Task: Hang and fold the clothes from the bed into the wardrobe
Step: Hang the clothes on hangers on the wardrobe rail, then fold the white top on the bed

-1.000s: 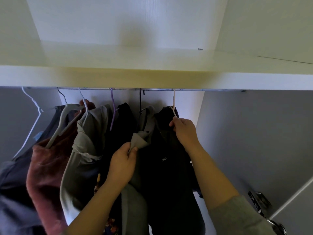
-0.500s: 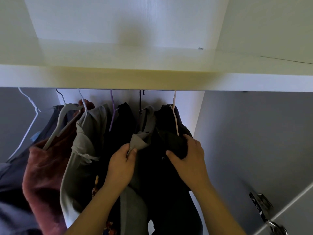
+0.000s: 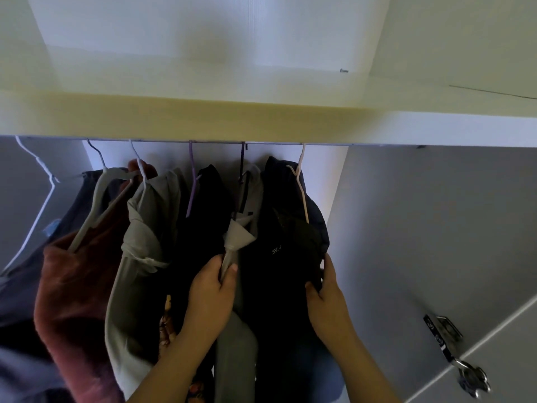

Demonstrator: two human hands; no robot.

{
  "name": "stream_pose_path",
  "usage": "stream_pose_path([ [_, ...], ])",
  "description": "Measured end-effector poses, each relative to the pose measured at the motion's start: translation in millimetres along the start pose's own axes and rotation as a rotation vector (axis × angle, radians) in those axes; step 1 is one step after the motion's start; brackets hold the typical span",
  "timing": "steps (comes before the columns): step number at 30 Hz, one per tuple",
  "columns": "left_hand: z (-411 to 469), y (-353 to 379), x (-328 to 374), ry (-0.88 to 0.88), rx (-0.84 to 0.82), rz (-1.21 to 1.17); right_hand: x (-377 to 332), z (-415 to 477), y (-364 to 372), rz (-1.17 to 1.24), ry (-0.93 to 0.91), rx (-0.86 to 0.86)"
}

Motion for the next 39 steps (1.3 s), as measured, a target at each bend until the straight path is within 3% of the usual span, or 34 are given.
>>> stream_pose_path([
  [6, -21.9, 1.6, -22.3, -0.120, -0.066, -0.031, 20.7, -24.8, 3.7, -0.039, 0.095, 0.035],
  [11, -54.4, 4.2, -31.3, -0.181, -0.098, -0.018, 28.2, -47.6, -7.8, -0.123, 0.049, -0.001],
  [17, -94.3, -5.7, -9.2, -0.168, 0.017, 0.088, 28.1, -61.4, -32.1, -0.076, -0.062, -0.069],
  [23, -159.9, -11.0, 16.4, -0.305, 0.179, 0.043, 29.3, -83.2, -55.7, 0.040, -0.198, -0.170],
  [30, -249.8, -29.4, 31.0, -0.426, 0.297, 0.081, 34.0, -129.3, -54.8, 0.120, -0.319, -0.388],
  [39, -343.2, -131.0, 30.2, -0.515, 0.612, 0.138, 4.2, -215.1, 52.3, 0.168, -0.345, -0.811],
])
Point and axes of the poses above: each hand's wrist, its own z-axis towards the middle knuckle, its own y-axis out of the palm, x = y × z, the point moved 3 cm from there along z, towards the middle knuckle, and after that the axes turned 10 degrees about z, right-handed, at the moved point
